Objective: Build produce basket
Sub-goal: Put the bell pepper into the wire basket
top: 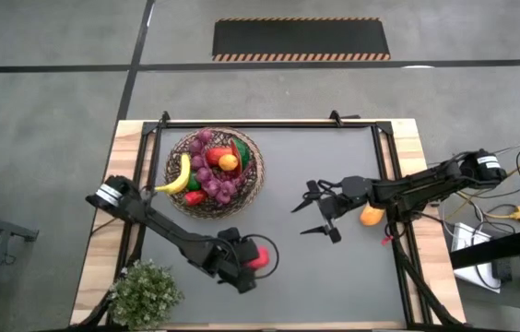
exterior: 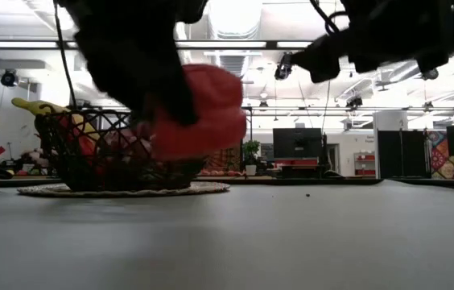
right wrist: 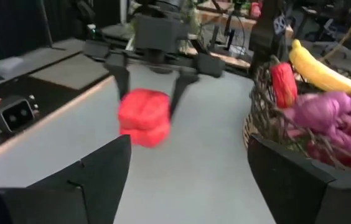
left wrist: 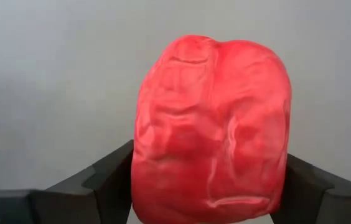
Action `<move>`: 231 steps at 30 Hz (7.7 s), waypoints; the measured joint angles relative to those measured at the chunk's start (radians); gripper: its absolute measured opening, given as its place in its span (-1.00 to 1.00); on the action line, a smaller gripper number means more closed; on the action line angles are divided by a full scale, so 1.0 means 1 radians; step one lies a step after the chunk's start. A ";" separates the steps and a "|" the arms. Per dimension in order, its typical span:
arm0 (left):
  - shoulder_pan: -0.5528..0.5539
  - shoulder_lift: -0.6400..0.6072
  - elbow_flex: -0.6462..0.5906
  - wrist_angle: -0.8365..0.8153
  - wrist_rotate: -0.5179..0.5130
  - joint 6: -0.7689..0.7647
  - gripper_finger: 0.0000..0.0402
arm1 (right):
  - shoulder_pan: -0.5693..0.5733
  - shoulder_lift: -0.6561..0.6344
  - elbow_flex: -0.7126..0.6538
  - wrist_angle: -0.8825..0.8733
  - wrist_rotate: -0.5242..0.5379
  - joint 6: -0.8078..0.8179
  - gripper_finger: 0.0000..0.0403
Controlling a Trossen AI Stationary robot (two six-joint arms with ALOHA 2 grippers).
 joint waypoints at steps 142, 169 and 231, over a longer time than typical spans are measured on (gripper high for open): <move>0.035 -0.140 -0.001 0.003 -0.267 0.283 0.70 | -0.021 0.332 0.331 -0.160 -0.021 -0.011 -0.01; 0.019 -0.161 -0.227 0.897 -0.524 0.843 0.71 | -0.030 0.320 -0.085 0.750 -0.001 0.092 0.02; 0.743 -0.584 0.054 -0.640 0.100 0.118 0.12 | -0.261 -0.145 0.082 -0.371 0.294 0.067 0.63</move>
